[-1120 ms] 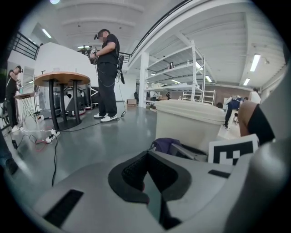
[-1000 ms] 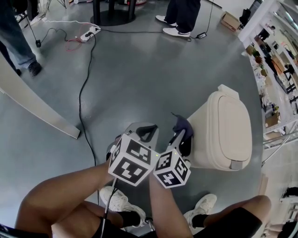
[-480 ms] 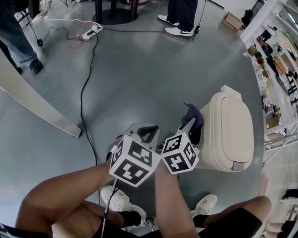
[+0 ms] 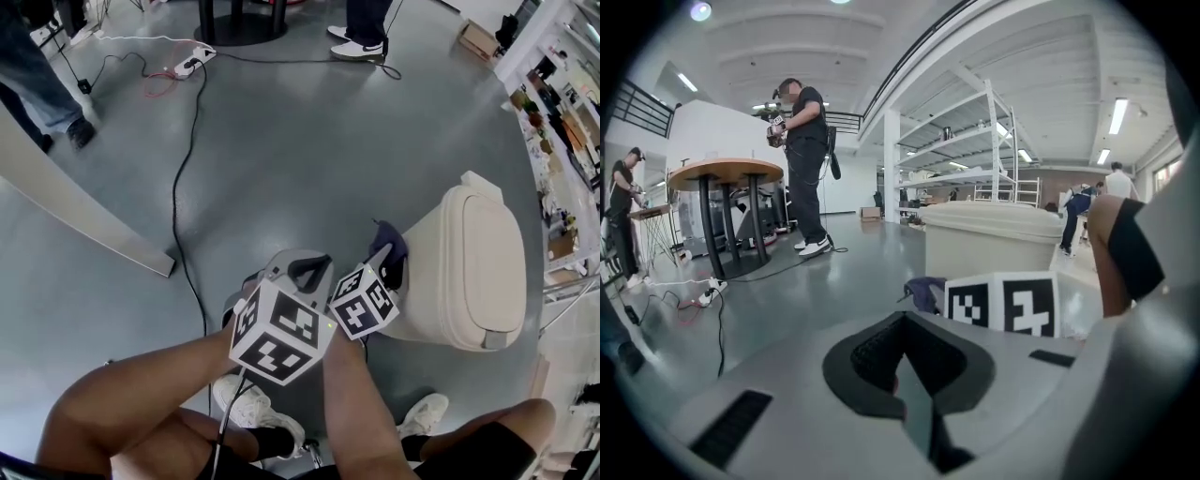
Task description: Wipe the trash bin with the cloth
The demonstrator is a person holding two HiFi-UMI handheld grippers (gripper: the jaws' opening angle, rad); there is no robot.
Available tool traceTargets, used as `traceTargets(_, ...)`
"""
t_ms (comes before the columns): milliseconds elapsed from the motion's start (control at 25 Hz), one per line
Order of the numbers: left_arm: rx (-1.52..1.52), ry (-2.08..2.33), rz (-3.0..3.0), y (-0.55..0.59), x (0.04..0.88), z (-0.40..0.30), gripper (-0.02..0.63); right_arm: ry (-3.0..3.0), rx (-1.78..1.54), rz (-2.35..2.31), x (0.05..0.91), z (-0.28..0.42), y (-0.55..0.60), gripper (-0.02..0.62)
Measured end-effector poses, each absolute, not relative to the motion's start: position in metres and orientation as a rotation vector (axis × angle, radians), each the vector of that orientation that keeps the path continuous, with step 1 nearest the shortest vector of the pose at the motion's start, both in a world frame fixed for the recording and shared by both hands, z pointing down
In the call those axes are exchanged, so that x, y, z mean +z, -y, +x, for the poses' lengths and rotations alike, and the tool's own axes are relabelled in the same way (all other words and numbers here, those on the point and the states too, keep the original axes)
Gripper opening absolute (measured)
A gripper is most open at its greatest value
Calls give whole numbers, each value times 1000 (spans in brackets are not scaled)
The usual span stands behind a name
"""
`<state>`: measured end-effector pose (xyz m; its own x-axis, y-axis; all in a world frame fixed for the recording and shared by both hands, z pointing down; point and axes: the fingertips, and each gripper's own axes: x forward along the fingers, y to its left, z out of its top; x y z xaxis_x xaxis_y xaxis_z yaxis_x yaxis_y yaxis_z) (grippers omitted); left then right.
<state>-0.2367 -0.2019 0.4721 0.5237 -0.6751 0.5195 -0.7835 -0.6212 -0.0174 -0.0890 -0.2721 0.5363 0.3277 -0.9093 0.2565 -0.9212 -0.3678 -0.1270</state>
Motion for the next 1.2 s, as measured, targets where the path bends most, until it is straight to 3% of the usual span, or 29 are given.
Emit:
traceTargets(720,715,1255,2501,206,469,-241,0,1636,596,2228,655,-94,280,94)
traceTargets(1200,605,1307,2419,215,429,-229,0,2151,592,2118,519,-167,225,94)
